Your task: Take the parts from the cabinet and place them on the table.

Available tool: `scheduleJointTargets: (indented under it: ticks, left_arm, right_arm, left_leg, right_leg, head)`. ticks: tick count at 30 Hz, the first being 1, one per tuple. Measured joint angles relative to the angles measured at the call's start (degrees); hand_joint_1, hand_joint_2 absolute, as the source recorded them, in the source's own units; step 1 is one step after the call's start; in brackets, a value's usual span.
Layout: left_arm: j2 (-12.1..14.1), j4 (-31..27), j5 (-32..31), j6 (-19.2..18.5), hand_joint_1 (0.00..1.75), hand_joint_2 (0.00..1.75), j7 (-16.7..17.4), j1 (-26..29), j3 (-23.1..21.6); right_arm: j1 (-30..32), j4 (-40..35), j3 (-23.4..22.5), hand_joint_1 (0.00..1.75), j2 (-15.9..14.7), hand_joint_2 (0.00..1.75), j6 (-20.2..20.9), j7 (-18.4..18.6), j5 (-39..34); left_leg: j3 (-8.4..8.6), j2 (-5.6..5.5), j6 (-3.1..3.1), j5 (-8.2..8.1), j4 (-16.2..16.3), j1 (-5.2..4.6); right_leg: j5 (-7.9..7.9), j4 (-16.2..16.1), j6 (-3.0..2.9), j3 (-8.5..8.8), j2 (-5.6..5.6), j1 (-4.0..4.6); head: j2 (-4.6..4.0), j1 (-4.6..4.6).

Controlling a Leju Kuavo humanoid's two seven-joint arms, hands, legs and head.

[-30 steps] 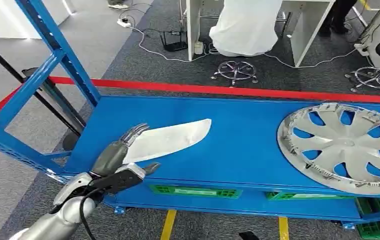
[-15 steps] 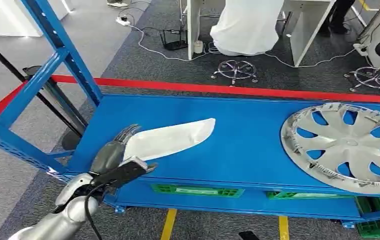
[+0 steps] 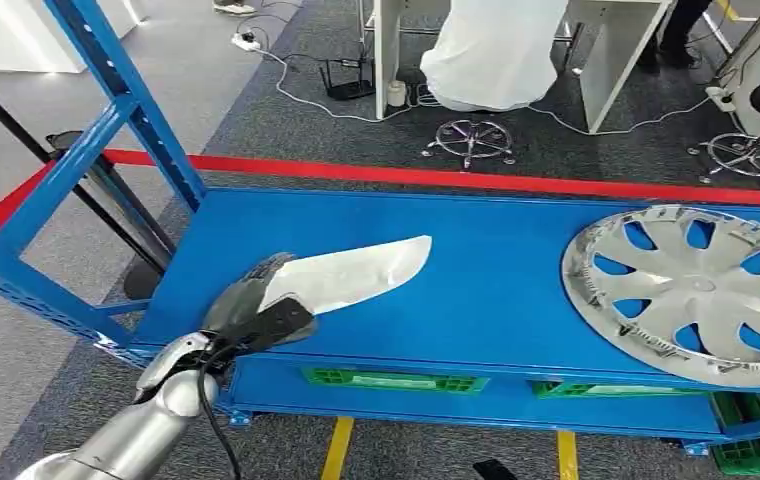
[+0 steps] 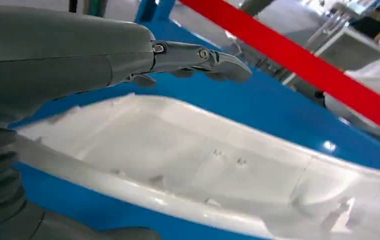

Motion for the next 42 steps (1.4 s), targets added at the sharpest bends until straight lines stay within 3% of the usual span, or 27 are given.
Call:
scheduleJointTargets:
  ticks: [5, 13, 14, 15, 18, 26, 42]
  left_arm:
    - [-0.6, 3.7, 0.0, -1.8, 0.0, 1.75, -0.7, -1.9, -0.1]
    - [-1.0, 7.4, -1.6, -3.5, 0.02, 1.75, -4.5, -5.0, -2.8]
    - [-0.9, 7.8, -2.0, -3.5, 0.42, 1.75, -4.8, -5.4, -3.3]
    - [-0.9, 8.2, -2.5, -3.5, 1.4, 1.75, -4.9, -5.9, -4.0]
    - [-0.7, 9.0, -4.6, -2.2, 1.75, 1.75, -4.7, -7.0, -5.6]
    - [-0.6, 9.9, -7.5, 0.4, 1.75, 1.75, -2.8, -7.8, -7.8]
    - [-0.3, 10.2, -8.2, 1.2, 1.75, 1.75, -2.3, -8.6, -8.8]
  right_arm:
    - [-0.1, 0.0, 0.1, 0.0, 0.0, 1.75, 0.2, 0.2, 0.4]
    - [-0.4, 0.0, 0.2, 0.0, 0.0, 1.75, 0.7, 0.5, 1.1]
    - [-0.5, 0.0, 0.3, 0.0, 0.0, 1.75, 0.7, 0.6, 1.1]
    - [-0.5, 0.0, 0.4, 0.0, 0.0, 1.75, 0.7, 0.6, 1.2]
    - [-0.6, 0.0, 0.5, 0.0, 0.0, 1.75, 0.7, 0.7, 1.2]
    - [-0.6, 0.0, 0.5, 0.0, 0.0, 1.75, 0.6, 0.6, 1.2]
    - [-0.6, 0.0, 0.5, 0.0, 0.0, 1.75, 0.3, 0.5, 1.2]
  left_leg:
    - [-0.05, -0.01, 0.0, 0.06, 0.0, 0.0]
    - [-0.13, -0.01, 0.05, 0.18, 0.0, 0.0]
    - [-0.15, -0.01, 0.05, 0.2, 0.0, -0.01]
    - [-0.16, -0.01, 0.06, 0.22, 0.0, -0.01]
    - [-0.18, -0.01, 0.03, 0.25, 0.0, -0.01]
    - [-0.22, -0.01, 0.05, 0.29, 0.0, -0.01]
    - [-0.25, -0.01, 0.11, 0.38, 0.0, -0.01]
  right_leg:
    - [0.04, 0.0, 0.03, -0.03, -0.02, 0.0]
    - [0.14, 0.0, 0.06, -0.1, -0.02, 0.0]
    - [0.16, 0.0, 0.08, -0.11, -0.02, 0.0]
    - [0.19, 0.0, 0.09, -0.12, -0.02, 0.0]
    - [0.22, 0.0, 0.08, -0.15, -0.02, 0.0]
    - [0.27, 0.0, 0.09, -0.19, -0.02, 0.0]
    - [0.34, 0.0, 0.12, -0.2, -0.03, 0.0]
  head:
    - [0.0, -0.02]
    - [0.0, 0.0]
    - [0.0, 0.0]
    - [0.0, 0.0]
    - [0.0, 0.0]
    - [0.0, 0.0]
    - [0.0, 0.0]
